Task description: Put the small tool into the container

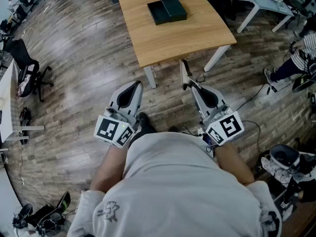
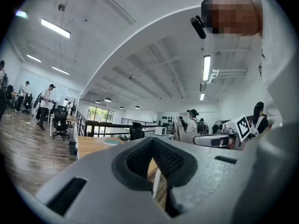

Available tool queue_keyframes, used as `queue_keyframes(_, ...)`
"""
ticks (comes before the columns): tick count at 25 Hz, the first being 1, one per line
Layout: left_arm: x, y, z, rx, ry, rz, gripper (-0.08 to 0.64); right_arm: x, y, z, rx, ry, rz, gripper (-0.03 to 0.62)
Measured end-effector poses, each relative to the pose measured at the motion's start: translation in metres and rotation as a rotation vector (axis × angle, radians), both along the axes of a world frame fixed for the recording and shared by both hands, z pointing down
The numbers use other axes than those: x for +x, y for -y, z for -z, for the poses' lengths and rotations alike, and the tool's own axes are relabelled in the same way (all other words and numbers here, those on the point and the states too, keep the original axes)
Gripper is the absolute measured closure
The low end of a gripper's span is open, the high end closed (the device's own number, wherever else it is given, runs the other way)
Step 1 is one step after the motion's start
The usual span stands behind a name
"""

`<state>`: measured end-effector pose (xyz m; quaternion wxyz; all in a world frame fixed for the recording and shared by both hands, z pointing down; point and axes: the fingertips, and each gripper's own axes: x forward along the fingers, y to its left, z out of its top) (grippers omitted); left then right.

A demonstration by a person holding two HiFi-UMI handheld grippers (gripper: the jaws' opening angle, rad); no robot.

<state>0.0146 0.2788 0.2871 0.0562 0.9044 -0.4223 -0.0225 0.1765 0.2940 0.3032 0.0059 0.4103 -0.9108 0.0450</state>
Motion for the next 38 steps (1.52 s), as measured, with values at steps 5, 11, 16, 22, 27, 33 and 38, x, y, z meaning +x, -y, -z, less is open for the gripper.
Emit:
queue_keyframes(5, -0.002, 0.004, -0.005, -0.005, -0.002, -0.008, 0.554, -0.003, 0.005, -0.005, -0.003, 0.001, -0.008, 0.584)
queue_keyframes(11, -0.010, 0.011, -0.011, -0.020, -0.007, -0.009, 0.554, -0.008, 0.012, -0.008, -0.013, 0.002, -0.013, 0.584)
queue_keyframes(16, -0.023, 0.022, -0.017, -0.025, -0.015, -0.014, 0.554, -0.021, 0.023, -0.010, -0.018, 0.006, -0.012, 0.584)
queue_keyframes(22, -0.061, 0.052, -0.026, -0.037, -0.038, -0.031, 0.554, -0.056, 0.053, -0.013, -0.023, -0.015, -0.025, 0.584)
queue_keyframes(27, -0.098, 0.092, -0.020, -0.038, -0.050, -0.059, 0.554, -0.093, 0.091, -0.009, -0.036, -0.010, -0.051, 0.584)
queue_keyframes(33, -0.136, 0.126, -0.011, -0.043, -0.035, -0.128, 0.554, -0.133, 0.127, -0.001, -0.044, -0.009, -0.106, 0.584)
queue_keyframes(38, -0.155, 0.150, -0.014, -0.048, -0.036, -0.158, 0.555, -0.146, 0.150, -0.005, -0.058, 0.002, -0.149, 0.584)
